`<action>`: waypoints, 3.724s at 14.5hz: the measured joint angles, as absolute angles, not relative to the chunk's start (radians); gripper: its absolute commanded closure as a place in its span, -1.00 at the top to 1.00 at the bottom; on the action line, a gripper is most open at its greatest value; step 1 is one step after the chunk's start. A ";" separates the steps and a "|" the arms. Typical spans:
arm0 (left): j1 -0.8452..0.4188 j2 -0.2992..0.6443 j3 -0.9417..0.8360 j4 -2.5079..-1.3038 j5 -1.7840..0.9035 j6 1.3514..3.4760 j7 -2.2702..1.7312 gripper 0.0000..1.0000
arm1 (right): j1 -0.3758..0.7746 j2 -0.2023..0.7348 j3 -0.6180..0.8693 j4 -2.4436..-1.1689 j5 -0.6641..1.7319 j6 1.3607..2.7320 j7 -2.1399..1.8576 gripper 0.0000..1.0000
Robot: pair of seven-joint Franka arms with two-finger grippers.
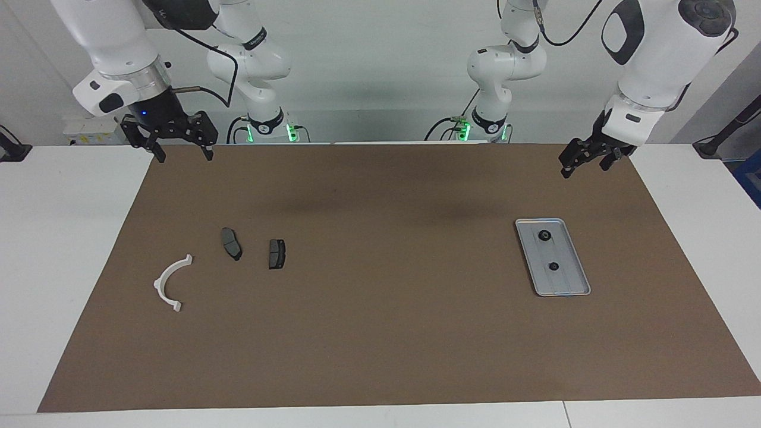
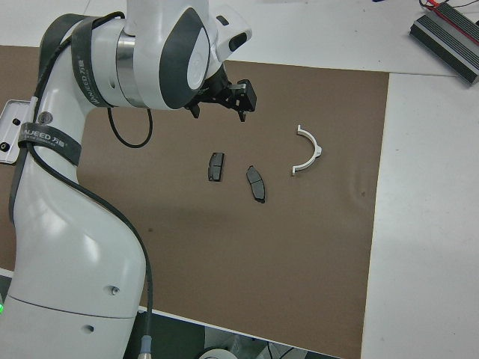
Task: Place bearing gear from tray to pile
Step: 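Grasp the dark bearing ring on the metal tray with the left gripper, then carry the bearing to the table center and release it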
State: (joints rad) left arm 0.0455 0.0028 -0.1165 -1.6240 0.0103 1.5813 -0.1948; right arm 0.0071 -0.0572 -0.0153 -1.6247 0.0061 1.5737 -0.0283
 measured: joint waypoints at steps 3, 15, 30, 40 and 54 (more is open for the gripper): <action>0.045 0.001 -0.118 -1.623 0.010 1.580 -0.195 1.00 | 0.007 -0.057 -0.015 -1.625 0.006 1.574 -0.028 1.00; 0.046 -0.061 -0.118 -1.784 0.010 1.780 -0.193 1.00 | 0.007 -0.057 -0.015 -1.625 0.006 1.574 -0.028 1.00; 0.136 0.057 -0.115 -2.219 0.011 2.284 -0.017 0.41 | 0.007 -0.057 -0.016 -1.625 0.006 1.591 -0.028 1.00; 0.136 0.147 -0.115 -2.244 0.011 2.358 -0.025 0.25 | 0.007 -0.057 -0.015 -1.625 0.006 1.612 -0.027 1.00; 0.135 0.142 -0.122 -2.238 0.006 2.349 -0.083 -0.91 | 0.015 -0.057 -0.003 -1.625 0.007 1.612 -0.027 1.00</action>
